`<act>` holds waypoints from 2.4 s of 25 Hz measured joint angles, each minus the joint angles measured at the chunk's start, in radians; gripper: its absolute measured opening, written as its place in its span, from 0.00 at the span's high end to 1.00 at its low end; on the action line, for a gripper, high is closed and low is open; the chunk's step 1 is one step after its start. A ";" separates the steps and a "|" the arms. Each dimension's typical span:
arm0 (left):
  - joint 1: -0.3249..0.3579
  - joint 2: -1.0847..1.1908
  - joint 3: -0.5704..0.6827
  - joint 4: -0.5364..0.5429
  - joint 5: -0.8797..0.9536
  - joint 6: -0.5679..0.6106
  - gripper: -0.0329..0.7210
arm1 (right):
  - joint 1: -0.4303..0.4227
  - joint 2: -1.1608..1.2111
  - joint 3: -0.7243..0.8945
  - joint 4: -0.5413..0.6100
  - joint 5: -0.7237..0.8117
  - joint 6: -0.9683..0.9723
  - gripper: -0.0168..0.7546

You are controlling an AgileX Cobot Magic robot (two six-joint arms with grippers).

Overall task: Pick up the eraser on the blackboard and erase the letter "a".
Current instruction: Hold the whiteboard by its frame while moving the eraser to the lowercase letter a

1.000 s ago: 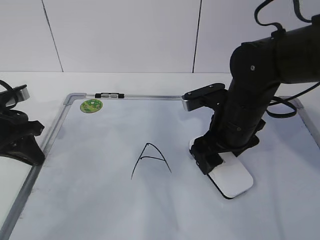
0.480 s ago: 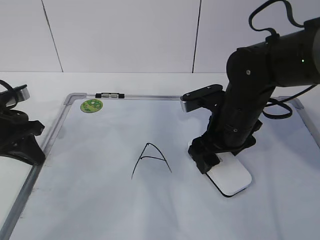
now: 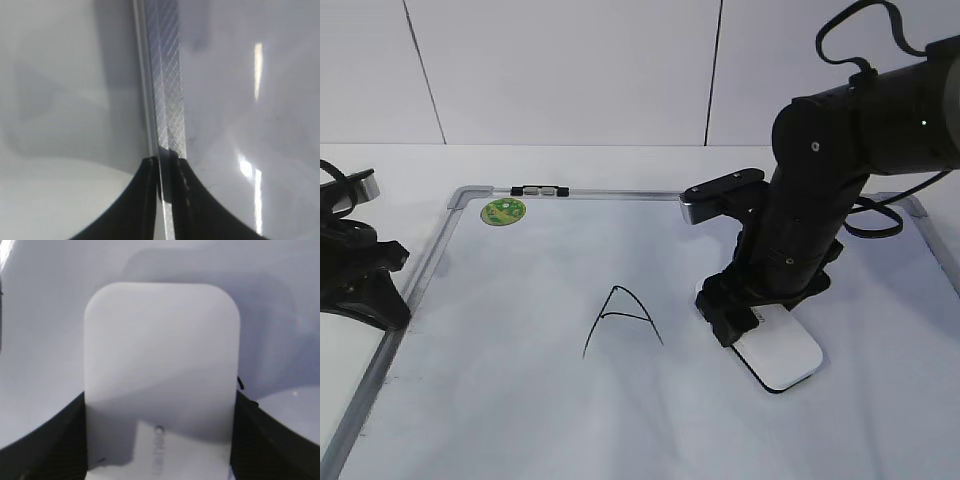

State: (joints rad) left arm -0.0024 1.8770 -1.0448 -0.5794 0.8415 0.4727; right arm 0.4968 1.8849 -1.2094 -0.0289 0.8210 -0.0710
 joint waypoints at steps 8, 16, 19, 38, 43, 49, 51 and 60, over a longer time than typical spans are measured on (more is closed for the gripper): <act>0.000 0.000 0.000 0.000 0.000 0.000 0.90 | 0.000 0.006 0.000 -0.014 -0.056 0.000 0.25; 0.000 0.000 0.000 -0.002 -0.002 0.000 0.90 | 0.000 0.008 -0.002 0.007 -0.036 -0.012 0.25; 0.000 0.000 0.000 -0.002 -0.002 0.000 0.90 | -0.002 0.008 -0.004 0.079 -0.012 -0.105 0.25; 0.000 0.000 0.000 -0.010 -0.002 0.000 0.90 | 0.041 0.020 -0.006 -0.312 -0.049 0.239 0.25; 0.000 0.000 0.000 -0.010 -0.002 0.000 0.90 | 0.023 0.025 -0.006 -0.410 -0.063 0.351 0.25; 0.000 0.000 0.000 -0.010 -0.002 0.000 0.90 | 0.015 0.025 -0.006 -0.318 -0.073 0.289 0.25; 0.000 0.000 0.000 -0.010 -0.002 0.000 0.90 | 0.023 0.025 -0.006 -0.252 -0.077 0.232 0.25; 0.000 0.000 0.000 -0.010 -0.002 0.000 0.90 | 0.122 0.028 0.002 -0.175 -0.099 0.198 0.25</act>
State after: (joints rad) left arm -0.0024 1.8775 -1.0448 -0.5895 0.8397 0.4727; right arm 0.6183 1.9125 -1.2076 -0.2041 0.7217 0.1270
